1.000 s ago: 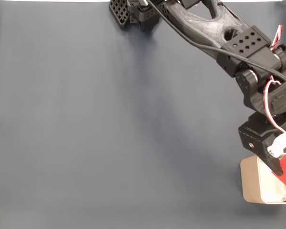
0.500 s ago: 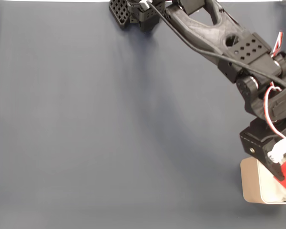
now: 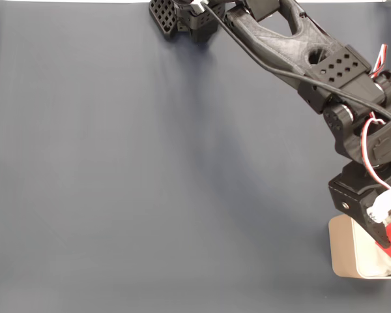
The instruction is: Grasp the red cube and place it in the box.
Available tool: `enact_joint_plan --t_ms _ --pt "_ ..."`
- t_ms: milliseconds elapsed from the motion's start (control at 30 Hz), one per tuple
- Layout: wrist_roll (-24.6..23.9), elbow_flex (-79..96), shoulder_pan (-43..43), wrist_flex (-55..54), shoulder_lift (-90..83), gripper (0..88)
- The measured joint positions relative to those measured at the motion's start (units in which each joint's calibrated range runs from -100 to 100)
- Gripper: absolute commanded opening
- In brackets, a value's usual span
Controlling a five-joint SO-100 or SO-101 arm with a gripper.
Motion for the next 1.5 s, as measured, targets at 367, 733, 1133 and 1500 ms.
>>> enact_joint_plan --t_ms 367,733,1133,1500 --pt "-1.0 0.0 0.0 0.0 0.0 39.0" --pt "-0.7 0.0 0.0 -0.2 0.0 42.1" --pt "-0.5 0.0 0.0 -0.6 0.0 42.0" --pt "-0.5 0.0 0.0 -1.7 0.0 41.1"
